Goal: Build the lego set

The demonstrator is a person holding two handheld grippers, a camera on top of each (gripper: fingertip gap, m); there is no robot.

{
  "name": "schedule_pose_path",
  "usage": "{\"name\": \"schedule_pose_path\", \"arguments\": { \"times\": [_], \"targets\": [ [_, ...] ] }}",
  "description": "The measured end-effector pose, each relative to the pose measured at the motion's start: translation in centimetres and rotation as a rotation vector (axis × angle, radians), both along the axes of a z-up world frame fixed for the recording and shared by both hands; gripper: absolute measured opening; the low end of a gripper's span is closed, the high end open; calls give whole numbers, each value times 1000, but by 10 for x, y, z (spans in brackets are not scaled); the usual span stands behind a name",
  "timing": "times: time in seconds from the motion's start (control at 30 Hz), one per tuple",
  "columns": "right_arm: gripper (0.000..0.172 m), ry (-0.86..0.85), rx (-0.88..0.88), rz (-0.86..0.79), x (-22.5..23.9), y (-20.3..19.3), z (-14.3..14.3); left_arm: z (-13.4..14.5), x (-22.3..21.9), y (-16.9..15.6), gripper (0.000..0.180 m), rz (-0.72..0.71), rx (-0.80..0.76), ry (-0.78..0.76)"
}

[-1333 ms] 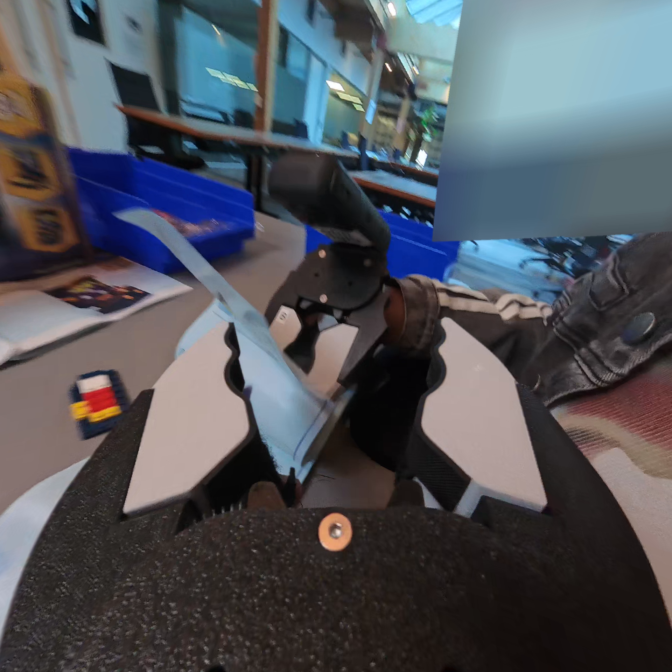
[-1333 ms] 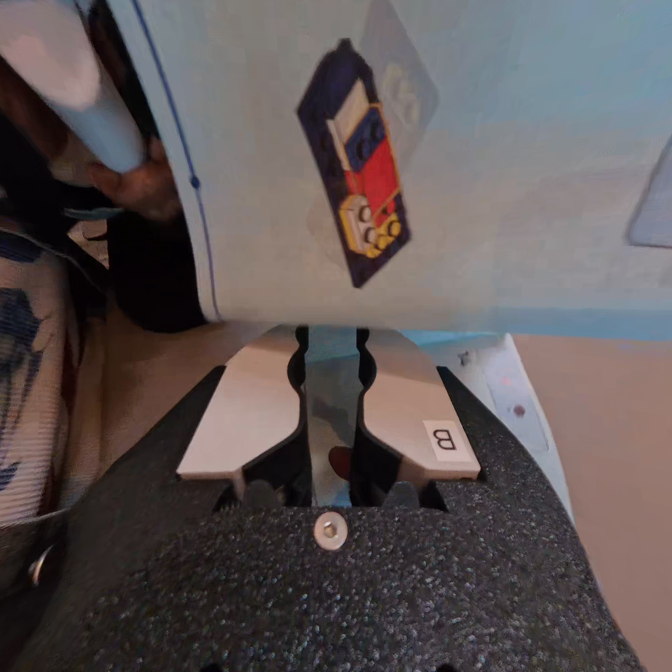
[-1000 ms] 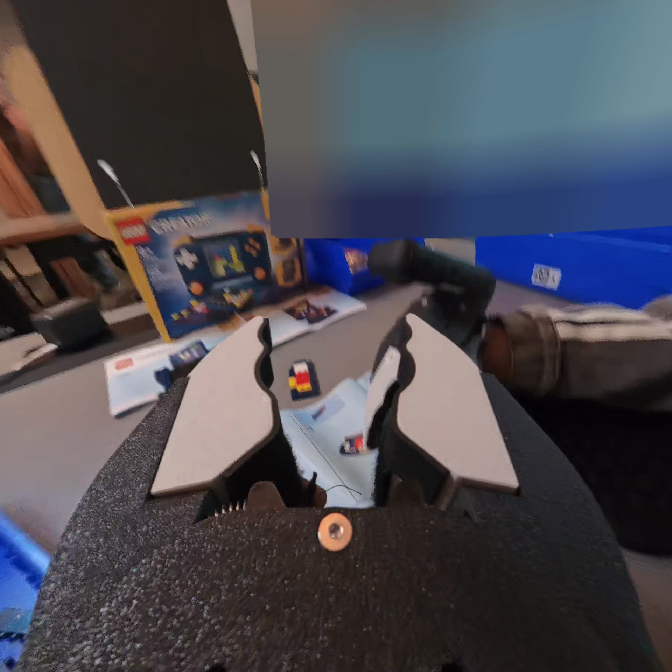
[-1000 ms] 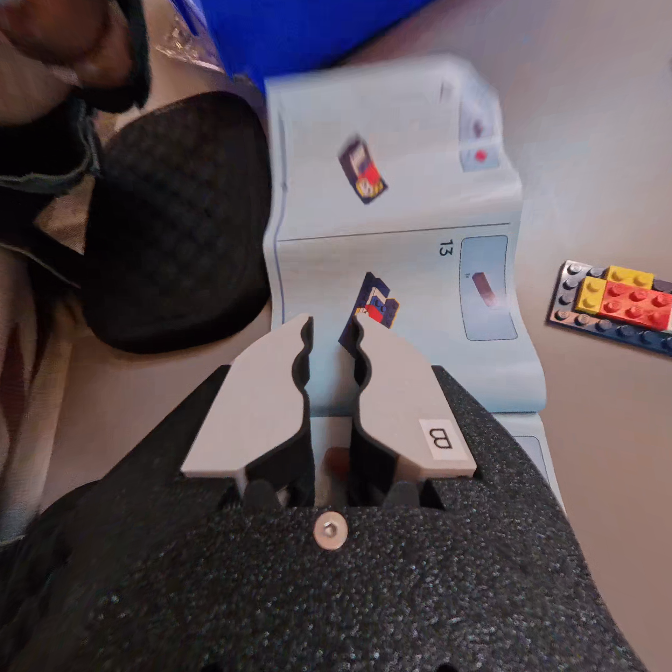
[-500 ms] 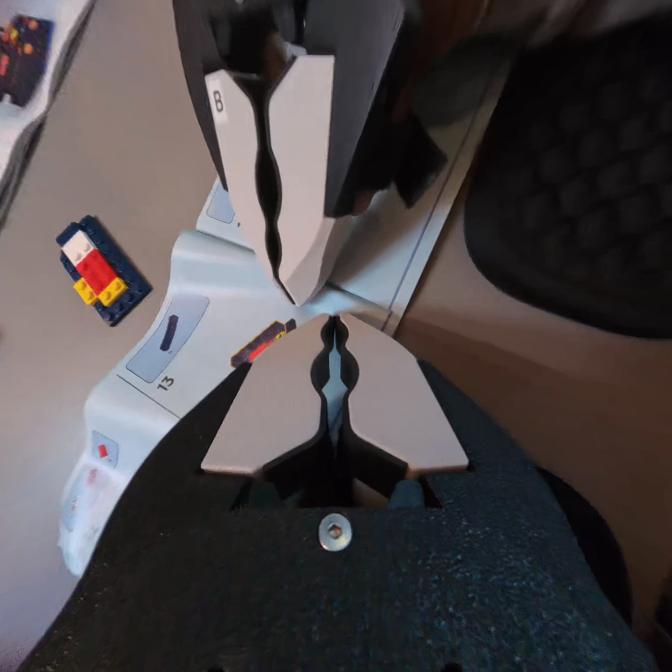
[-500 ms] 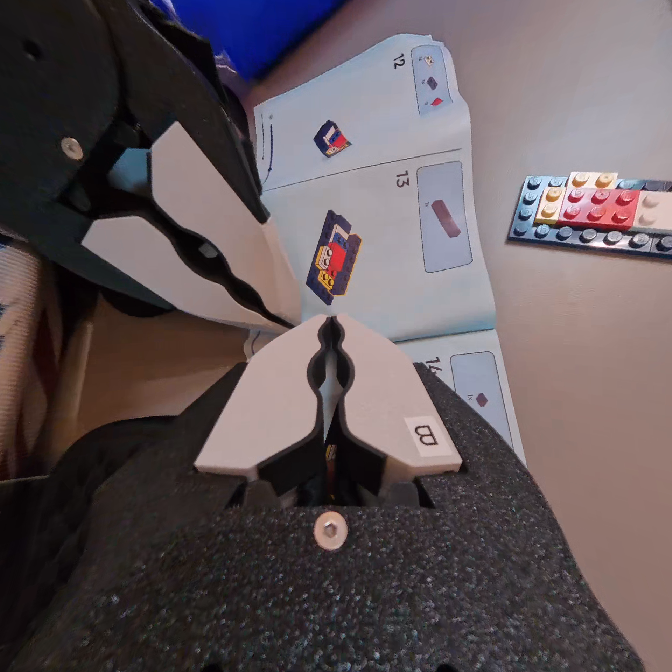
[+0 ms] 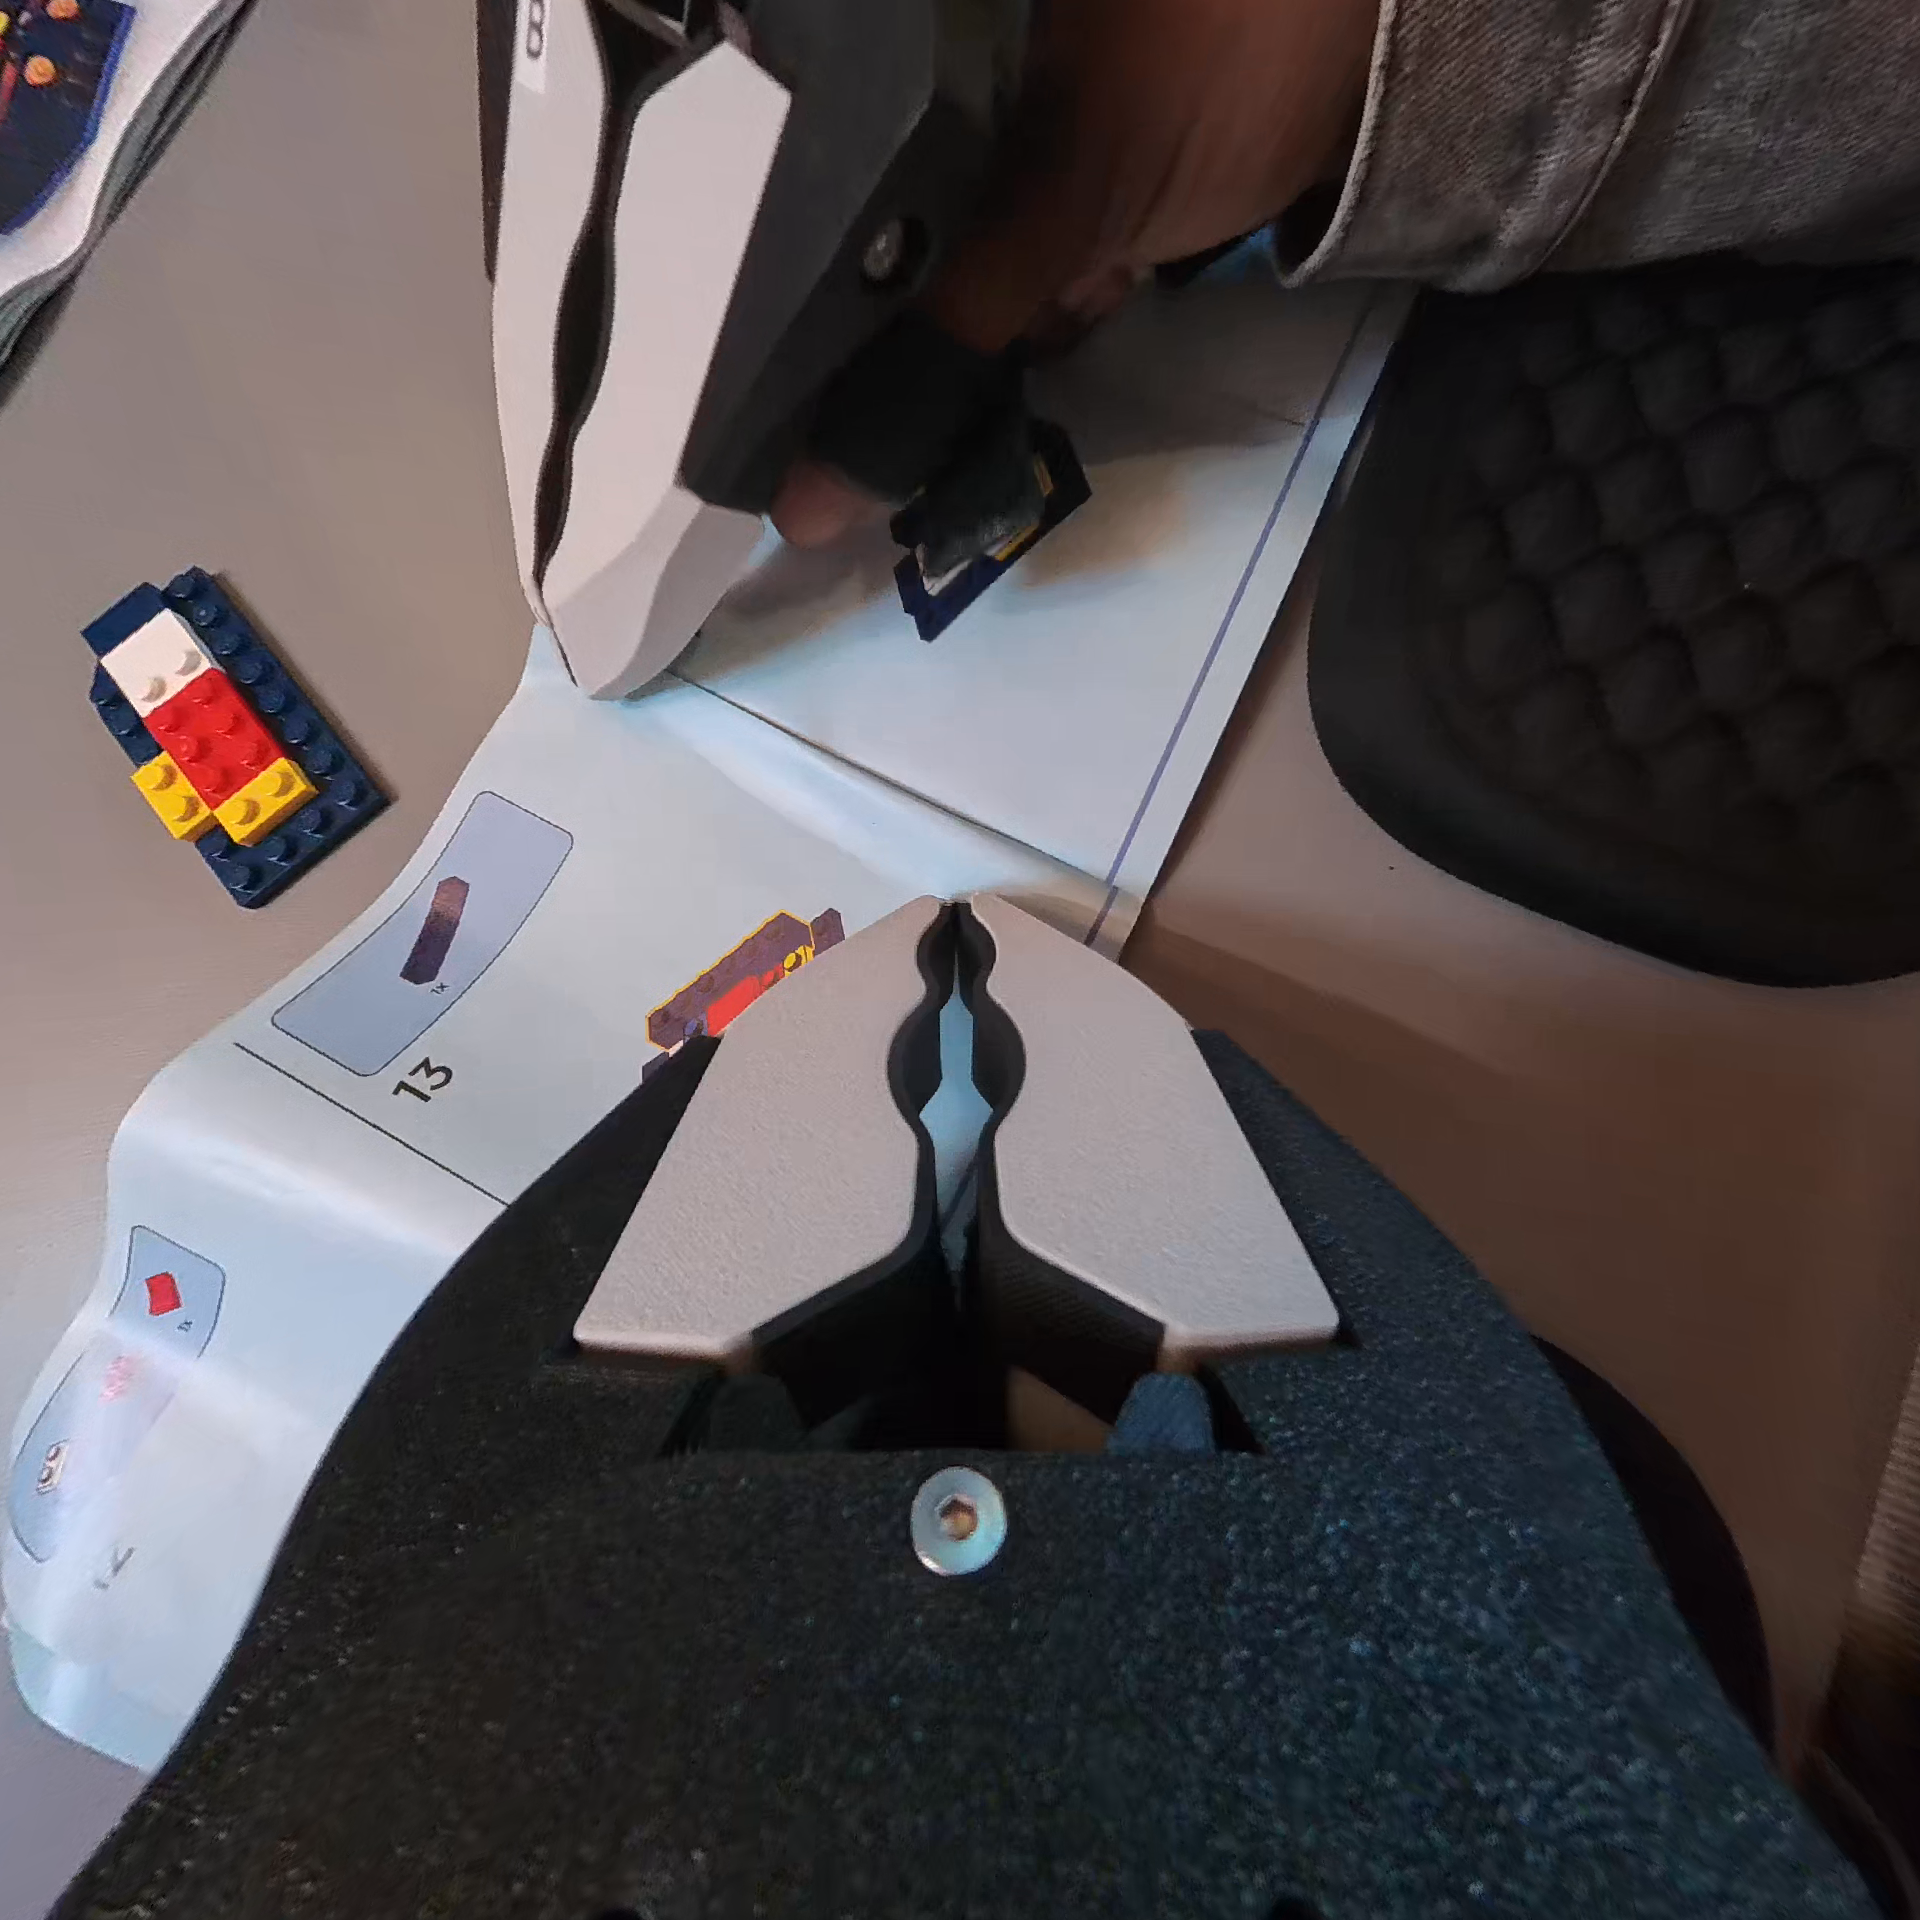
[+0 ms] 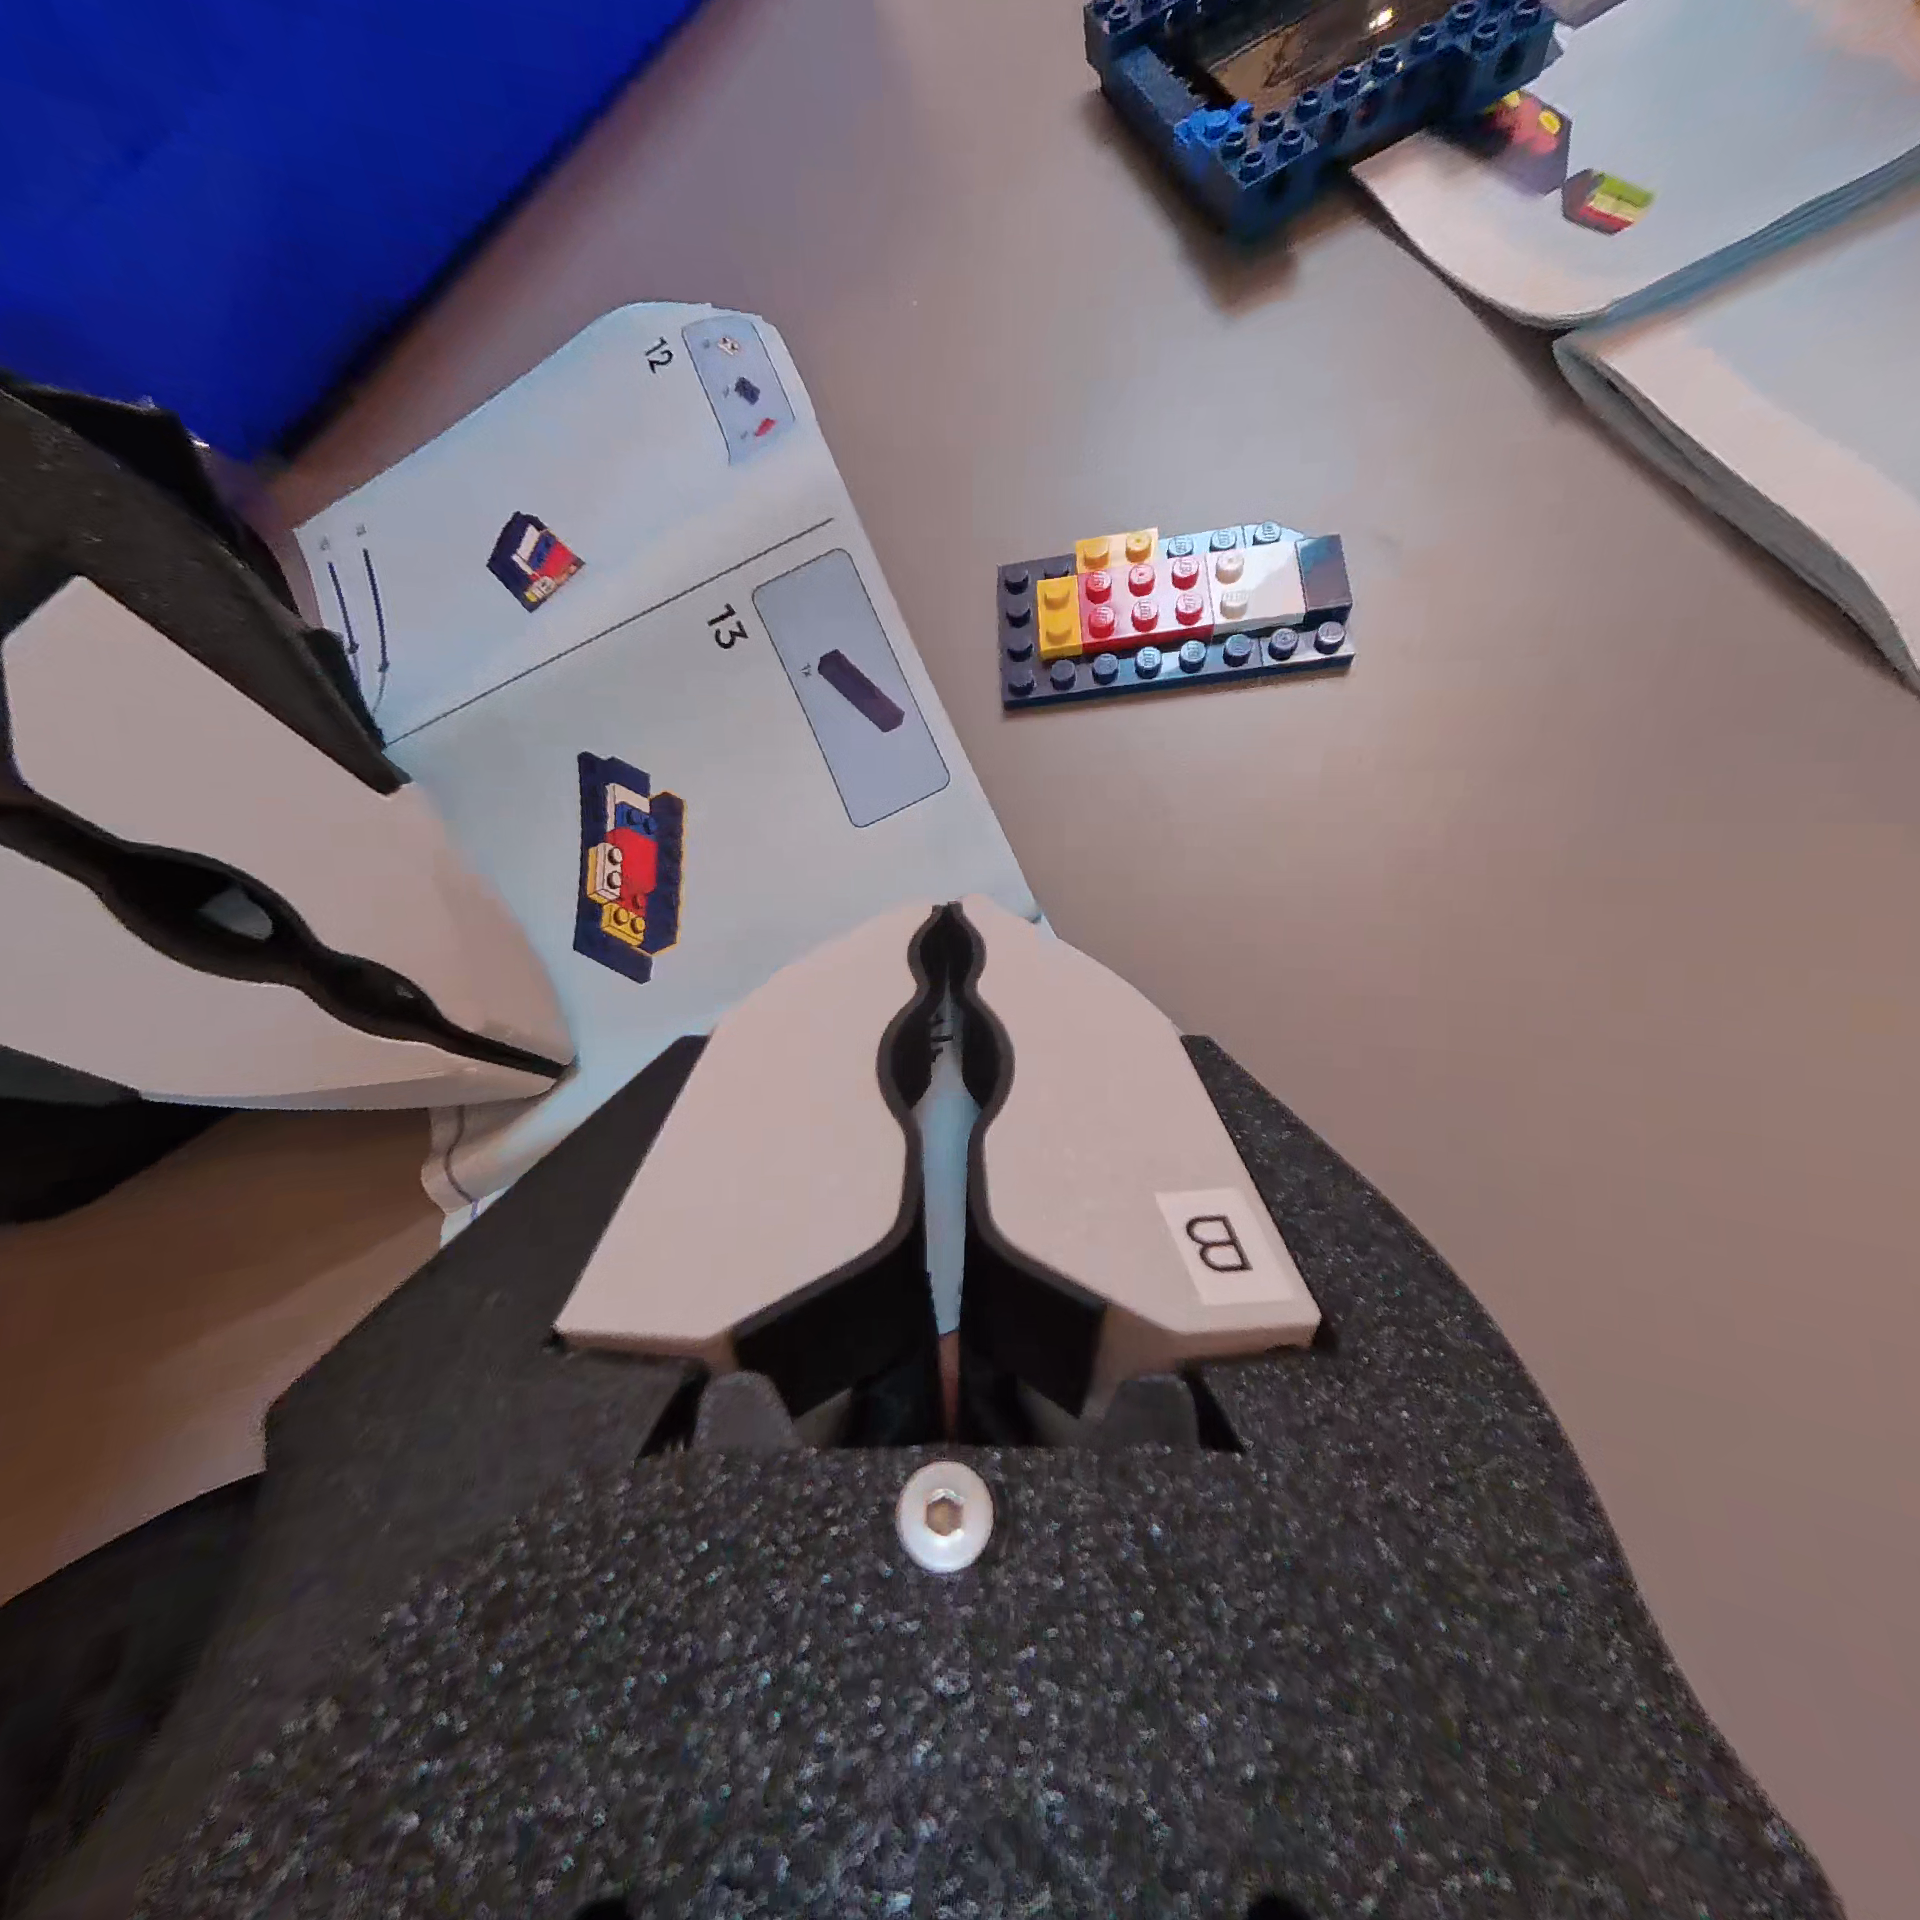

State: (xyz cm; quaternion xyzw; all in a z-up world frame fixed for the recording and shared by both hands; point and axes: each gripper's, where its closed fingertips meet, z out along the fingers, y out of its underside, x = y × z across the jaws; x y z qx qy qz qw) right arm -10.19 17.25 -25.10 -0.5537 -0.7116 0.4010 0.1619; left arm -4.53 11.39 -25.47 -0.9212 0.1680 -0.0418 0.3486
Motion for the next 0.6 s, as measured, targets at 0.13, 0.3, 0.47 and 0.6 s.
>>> {"name": "schedule_pose_path", "arguments": {
  "times": [0.13,0.3,0.47,0.6],
  "targets": [
    [0,109,-207,-2,0,3,25,6,4,-1,3,-27,35,-52],
    [9,128,-310,105,13,-6,35,86,-49,1,9,223,563,-156],
    [37,6,-81,259,32,-8,6,126,-95,-22,28,446,869,-42],
    [36,89,161,283,42,20,1,106,-85,-9,30,378,751,149]
  ]
}}
